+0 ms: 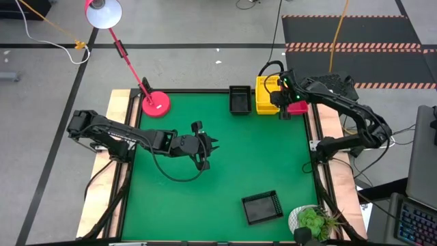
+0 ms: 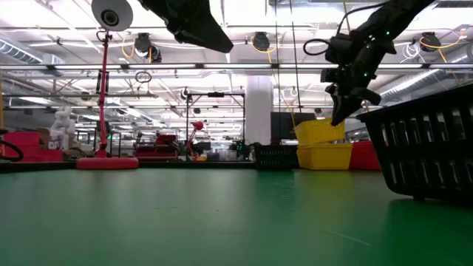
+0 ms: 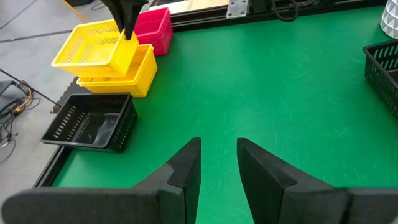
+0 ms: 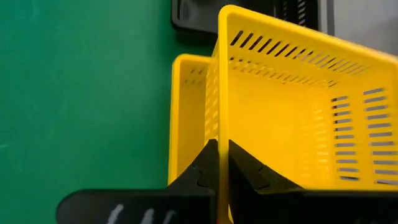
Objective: Stack baskets by color
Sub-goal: Stack the bottom yellow bin on the top stacked yellow bins
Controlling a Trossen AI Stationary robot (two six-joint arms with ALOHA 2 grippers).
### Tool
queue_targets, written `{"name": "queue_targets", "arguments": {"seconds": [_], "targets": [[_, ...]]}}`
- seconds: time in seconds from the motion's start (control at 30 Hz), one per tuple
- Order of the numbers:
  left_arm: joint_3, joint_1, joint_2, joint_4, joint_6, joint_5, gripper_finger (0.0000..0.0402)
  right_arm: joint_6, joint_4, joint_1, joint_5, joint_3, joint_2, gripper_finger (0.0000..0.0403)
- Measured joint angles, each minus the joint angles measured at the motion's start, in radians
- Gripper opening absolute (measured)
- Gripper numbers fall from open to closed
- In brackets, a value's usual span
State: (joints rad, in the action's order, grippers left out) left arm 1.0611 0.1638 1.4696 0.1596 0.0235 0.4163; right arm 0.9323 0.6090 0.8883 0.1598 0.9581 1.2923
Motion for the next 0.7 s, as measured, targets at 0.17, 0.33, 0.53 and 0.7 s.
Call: {"name": "queue_targets", "arguments": {"seconds": [0.17, 0.33, 0.53, 0.7], "targets": [[0.0, 0.0, 0.0, 0.0, 0.0, 0.0, 0.0106, 0.005, -0.008, 0.013, 0.0, 0.0, 0.017, 0.0004], [0.0, 0.0, 0.0, 0.0, 0.0, 0.0, 0.0106, 0.024, -0.005, 0.015, 0.001, 0.0, 0.017, 0.0004], [0.0, 0.0, 0.0, 0.0, 0.003, 0.0, 0.0106, 0.024, 0.002, 0.013, 0.002, 0.0, 0.017, 0.0004], [0.0, 0.0, 0.0, 0.0, 0.005, 0.0, 0.0106, 0.024, 0.018, 0.013, 0.005, 0.0, 0.01, 0.0004]]}}
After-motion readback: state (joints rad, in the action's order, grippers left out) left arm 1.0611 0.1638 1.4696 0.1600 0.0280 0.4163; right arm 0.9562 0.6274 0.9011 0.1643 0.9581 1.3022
